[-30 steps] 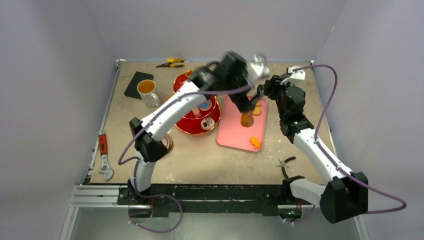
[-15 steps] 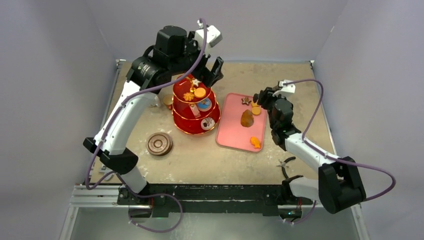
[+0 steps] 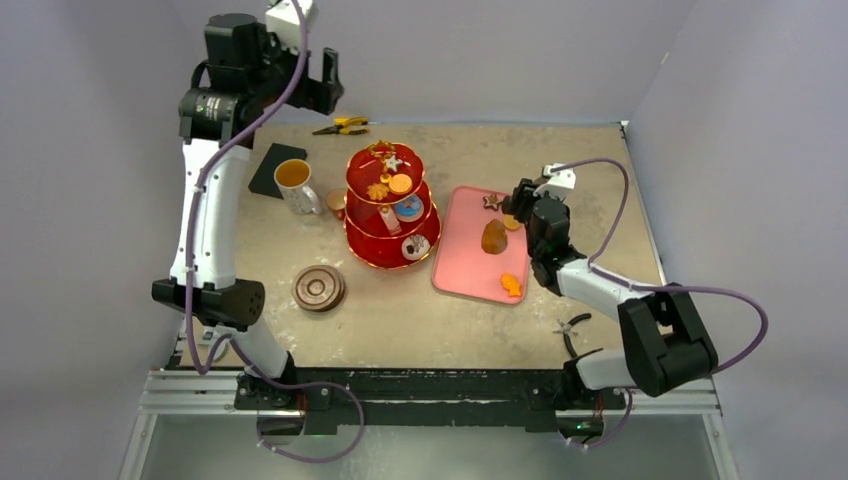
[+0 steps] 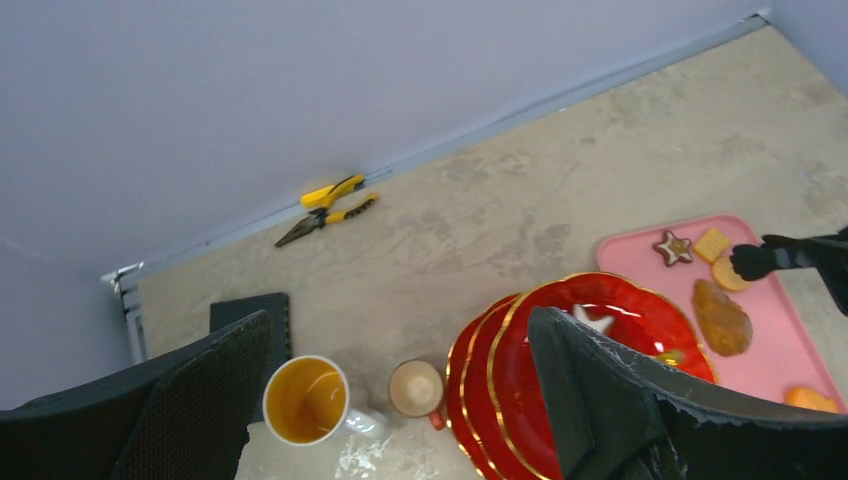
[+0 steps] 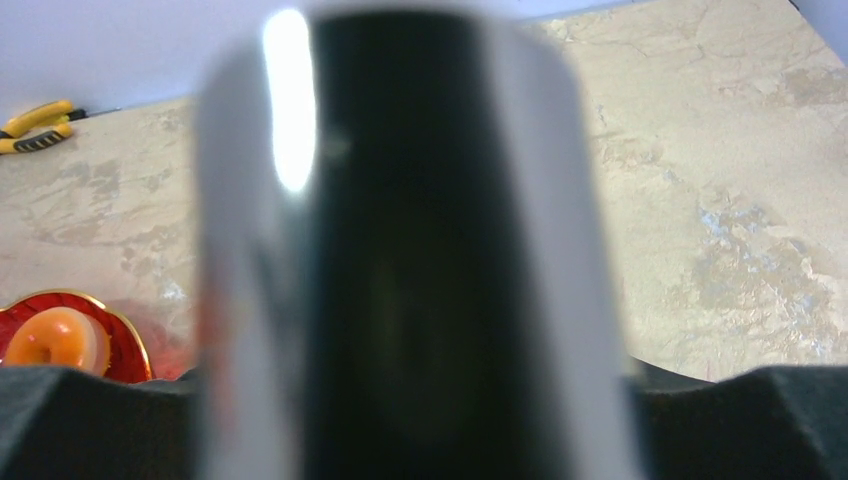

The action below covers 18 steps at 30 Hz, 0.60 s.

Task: Serve the afternoon tea
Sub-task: Pick up the desert from the tray.

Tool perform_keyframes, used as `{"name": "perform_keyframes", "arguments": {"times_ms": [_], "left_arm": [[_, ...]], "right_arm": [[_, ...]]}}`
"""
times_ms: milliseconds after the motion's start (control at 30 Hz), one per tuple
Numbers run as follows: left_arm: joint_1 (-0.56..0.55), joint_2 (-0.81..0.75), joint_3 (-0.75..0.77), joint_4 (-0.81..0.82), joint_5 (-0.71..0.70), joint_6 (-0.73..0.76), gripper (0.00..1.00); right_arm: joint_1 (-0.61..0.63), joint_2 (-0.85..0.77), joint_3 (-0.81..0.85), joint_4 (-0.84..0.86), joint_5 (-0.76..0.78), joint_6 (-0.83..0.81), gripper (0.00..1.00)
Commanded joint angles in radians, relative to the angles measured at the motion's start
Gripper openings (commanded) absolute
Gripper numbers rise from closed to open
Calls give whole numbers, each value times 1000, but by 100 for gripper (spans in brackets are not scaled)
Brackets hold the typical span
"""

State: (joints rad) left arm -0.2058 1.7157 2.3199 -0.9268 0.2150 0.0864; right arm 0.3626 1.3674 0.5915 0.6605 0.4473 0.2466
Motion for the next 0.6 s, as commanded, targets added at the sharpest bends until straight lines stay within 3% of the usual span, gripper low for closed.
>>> {"name": "perform_keyframes", "arguments": {"times_ms": [0,200,567], "left_arm": [[115,17,17,37,87,-49,99],[201,-9,-71,101,120,-76,99],[242,-40,-143,145,167,-79,99]], "right_arm": [[13,21,14,48,46,-4,57],[32,59,53,-3,95,12,58],[63,69,79,-85,226,235,63]]}}
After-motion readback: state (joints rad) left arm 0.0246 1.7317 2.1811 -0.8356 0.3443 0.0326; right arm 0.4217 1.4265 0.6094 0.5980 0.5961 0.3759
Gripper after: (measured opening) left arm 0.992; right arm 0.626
